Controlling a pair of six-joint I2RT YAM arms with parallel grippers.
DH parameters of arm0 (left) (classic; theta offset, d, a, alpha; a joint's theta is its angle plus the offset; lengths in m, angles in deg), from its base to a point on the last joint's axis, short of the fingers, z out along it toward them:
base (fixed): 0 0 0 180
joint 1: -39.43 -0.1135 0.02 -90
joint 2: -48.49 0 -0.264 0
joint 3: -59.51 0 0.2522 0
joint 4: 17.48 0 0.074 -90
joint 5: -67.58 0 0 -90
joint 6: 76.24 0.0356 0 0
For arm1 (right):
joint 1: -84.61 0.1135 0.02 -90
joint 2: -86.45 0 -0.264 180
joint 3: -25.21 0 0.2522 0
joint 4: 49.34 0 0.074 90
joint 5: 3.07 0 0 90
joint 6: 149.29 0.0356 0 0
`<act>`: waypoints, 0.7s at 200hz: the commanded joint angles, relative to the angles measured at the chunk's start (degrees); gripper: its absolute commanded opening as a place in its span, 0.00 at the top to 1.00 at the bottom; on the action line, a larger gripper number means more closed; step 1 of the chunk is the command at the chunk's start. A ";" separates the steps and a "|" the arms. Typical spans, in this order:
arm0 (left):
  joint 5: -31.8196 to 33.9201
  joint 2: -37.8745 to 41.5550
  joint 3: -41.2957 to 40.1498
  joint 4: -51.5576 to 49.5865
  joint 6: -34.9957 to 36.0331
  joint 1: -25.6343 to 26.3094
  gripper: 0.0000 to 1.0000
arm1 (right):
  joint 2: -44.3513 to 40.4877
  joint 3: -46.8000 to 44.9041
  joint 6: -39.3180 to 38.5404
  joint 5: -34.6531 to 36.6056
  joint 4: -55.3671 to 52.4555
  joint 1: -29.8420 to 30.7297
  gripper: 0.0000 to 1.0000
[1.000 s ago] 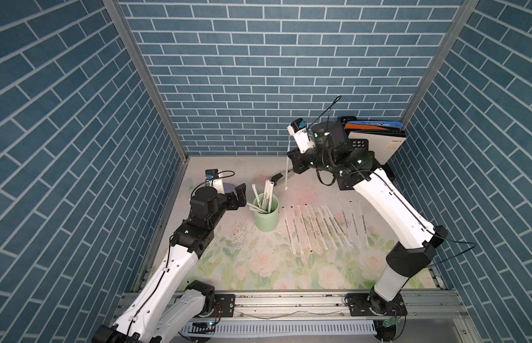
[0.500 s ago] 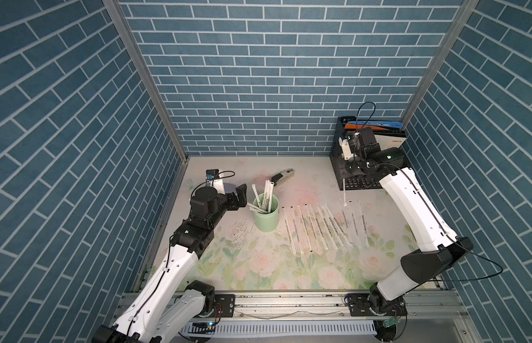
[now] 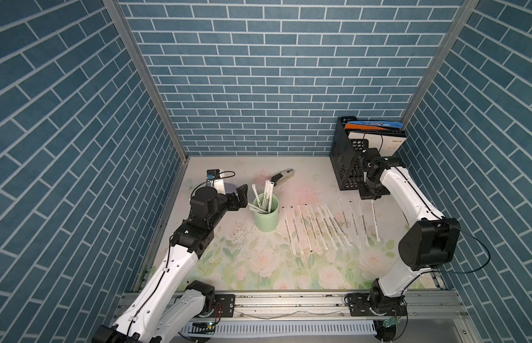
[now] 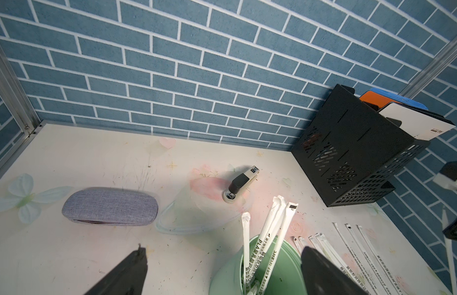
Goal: Take the straws out of the storage container
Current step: Place the straw at the center of the board.
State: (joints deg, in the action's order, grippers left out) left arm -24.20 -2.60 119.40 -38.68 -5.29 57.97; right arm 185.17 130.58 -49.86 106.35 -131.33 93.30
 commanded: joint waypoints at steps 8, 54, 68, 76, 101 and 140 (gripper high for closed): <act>-1.21 0.35 0.80 0.85 -0.36 -0.35 0.00 | 4.32 -2.02 0.72 2.82 1.96 -2.07 1.00; -0.67 0.07 0.72 0.77 -0.24 -0.35 0.01 | 10.65 -1.67 -0.55 1.07 4.76 -4.62 0.99; -0.59 -0.23 0.72 0.70 -0.21 -0.35 0.00 | 12.49 -0.93 -0.79 0.99 5.03 -5.09 0.99; -0.56 -0.40 0.81 0.75 -0.20 -0.35 0.00 | 13.58 -0.54 -0.90 0.89 5.03 -5.46 0.99; -0.51 -0.82 0.90 0.50 -0.11 -0.35 0.01 | 16.50 0.79 -0.99 1.15 5.08 -6.19 0.99; -0.15 -1.10 0.81 0.60 -0.10 -0.36 0.00 | 20.16 3.90 -1.17 1.40 4.73 -6.97 0.98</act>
State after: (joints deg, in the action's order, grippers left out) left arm -24.83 -3.50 119.40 -38.68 -5.33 57.97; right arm 203.33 131.74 -50.32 107.29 -126.21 86.92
